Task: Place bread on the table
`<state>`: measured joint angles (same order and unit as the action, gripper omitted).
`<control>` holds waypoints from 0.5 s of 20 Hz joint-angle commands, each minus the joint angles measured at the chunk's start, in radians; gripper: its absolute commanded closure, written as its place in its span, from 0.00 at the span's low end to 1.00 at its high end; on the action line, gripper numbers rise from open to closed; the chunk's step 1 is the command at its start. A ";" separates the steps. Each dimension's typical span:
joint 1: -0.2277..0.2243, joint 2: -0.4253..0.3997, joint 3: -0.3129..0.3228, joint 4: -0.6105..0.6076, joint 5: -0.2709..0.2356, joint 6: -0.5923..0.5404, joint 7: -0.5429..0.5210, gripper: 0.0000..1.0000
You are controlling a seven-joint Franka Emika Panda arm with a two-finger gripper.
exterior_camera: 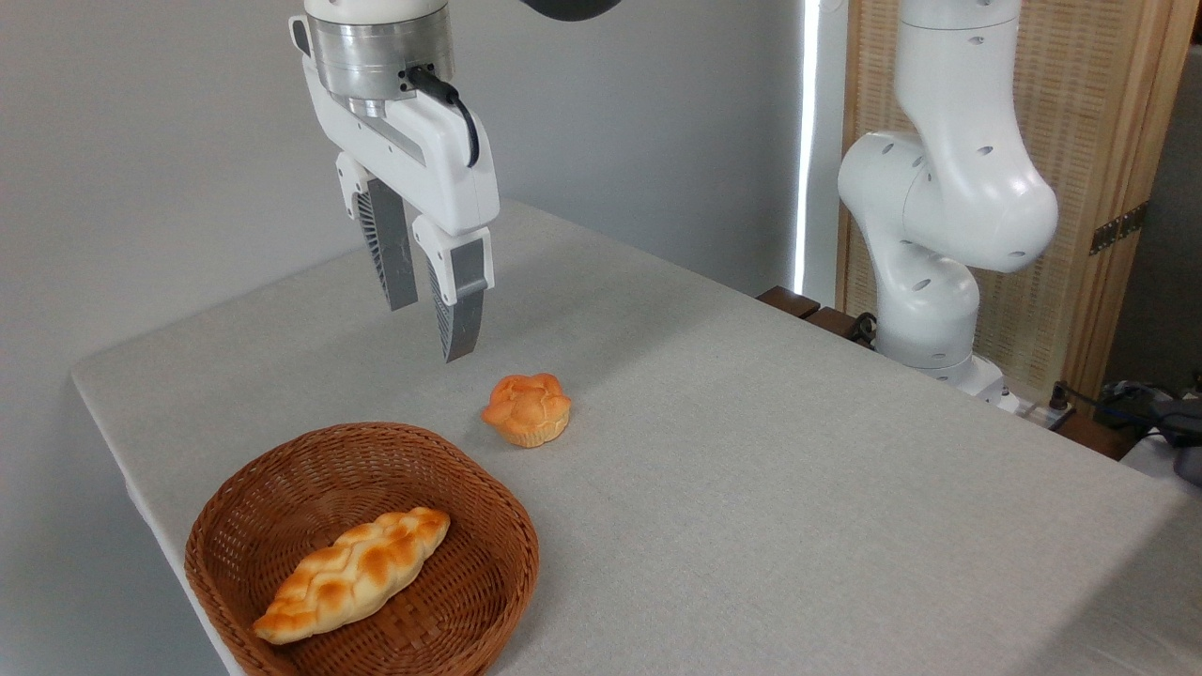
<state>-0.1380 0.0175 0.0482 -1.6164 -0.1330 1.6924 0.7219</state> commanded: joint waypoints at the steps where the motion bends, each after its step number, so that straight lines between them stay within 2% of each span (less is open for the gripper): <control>1: 0.000 0.009 0.005 0.027 0.090 -0.048 -0.015 0.00; 10: -0.002 0.007 0.004 0.027 0.082 -0.048 -0.018 0.00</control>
<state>-0.1357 0.0174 0.0486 -1.6141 -0.0593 1.6769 0.7217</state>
